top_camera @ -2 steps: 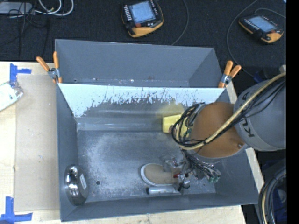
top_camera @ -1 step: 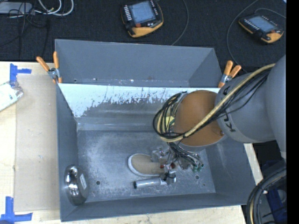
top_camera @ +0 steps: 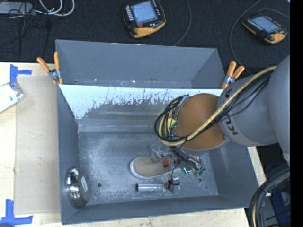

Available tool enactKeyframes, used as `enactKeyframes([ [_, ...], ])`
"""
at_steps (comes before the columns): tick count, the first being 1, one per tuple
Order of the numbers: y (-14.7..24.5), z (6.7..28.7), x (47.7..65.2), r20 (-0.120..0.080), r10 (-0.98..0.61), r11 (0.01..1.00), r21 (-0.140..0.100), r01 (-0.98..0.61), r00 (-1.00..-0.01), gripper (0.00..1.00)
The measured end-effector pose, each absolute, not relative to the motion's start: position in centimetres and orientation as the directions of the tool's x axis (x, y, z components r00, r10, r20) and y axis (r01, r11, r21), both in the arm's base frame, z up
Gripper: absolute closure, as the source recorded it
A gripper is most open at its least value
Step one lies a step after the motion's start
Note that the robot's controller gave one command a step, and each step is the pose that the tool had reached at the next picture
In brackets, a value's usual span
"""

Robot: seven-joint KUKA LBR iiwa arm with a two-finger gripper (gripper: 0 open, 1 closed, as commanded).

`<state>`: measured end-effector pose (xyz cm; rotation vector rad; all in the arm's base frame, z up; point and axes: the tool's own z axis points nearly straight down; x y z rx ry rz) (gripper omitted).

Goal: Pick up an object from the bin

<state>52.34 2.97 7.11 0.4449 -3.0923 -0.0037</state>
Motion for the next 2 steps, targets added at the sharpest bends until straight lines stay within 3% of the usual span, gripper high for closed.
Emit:
enactKeyframes([
  [1,2.9,7.6,52.5,0.018,-0.282,0.959,0.004,-0.282,-0.959,1.0],
  [2,2.1,7.7,49.3,-0.001,-0.396,0.918,0.003,-0.396,-0.918,1.0],
])
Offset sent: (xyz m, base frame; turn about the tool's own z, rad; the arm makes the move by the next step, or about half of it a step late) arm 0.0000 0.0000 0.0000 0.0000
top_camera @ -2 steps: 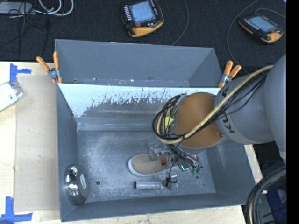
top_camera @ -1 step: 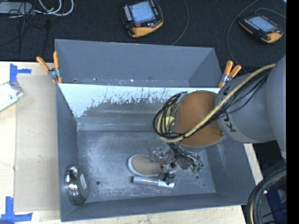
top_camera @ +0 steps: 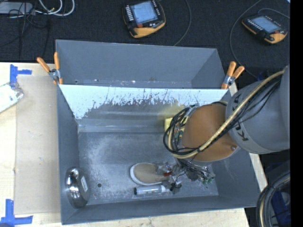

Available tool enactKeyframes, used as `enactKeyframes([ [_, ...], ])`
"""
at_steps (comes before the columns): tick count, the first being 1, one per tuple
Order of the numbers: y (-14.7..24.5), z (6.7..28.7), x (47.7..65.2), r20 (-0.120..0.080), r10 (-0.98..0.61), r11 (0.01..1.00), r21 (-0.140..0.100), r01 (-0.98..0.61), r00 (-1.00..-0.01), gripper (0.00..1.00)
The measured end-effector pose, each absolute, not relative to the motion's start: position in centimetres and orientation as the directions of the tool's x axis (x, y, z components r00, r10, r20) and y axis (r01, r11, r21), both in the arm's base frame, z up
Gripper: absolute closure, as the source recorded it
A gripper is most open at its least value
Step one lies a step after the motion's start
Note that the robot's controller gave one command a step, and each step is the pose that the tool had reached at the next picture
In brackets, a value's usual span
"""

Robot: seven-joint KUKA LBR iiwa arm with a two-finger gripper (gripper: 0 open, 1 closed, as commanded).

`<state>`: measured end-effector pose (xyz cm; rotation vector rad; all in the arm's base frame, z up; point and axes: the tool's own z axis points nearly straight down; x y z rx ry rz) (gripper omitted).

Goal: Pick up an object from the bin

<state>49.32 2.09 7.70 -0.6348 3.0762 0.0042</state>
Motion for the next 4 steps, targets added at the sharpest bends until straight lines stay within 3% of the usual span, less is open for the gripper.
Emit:
enactKeyframes([
  [1,1.9,7.1,49.0,0.009,-0.396,0.918,0.004,-0.396,-0.918,0.0],
  [2,1.8,7.5,48.9,0.015,-0.395,0.919,0.003,-0.395,-0.919,1.0],
  [3,0.5,17.4,53.0,0.007,-0.304,0.953,-0.001,-0.304,-0.953,1.0],
  [4,3.3,30.2,57.9,-0.002,-0.405,0.914,-0.003,-0.405,-0.914,1.0],
])
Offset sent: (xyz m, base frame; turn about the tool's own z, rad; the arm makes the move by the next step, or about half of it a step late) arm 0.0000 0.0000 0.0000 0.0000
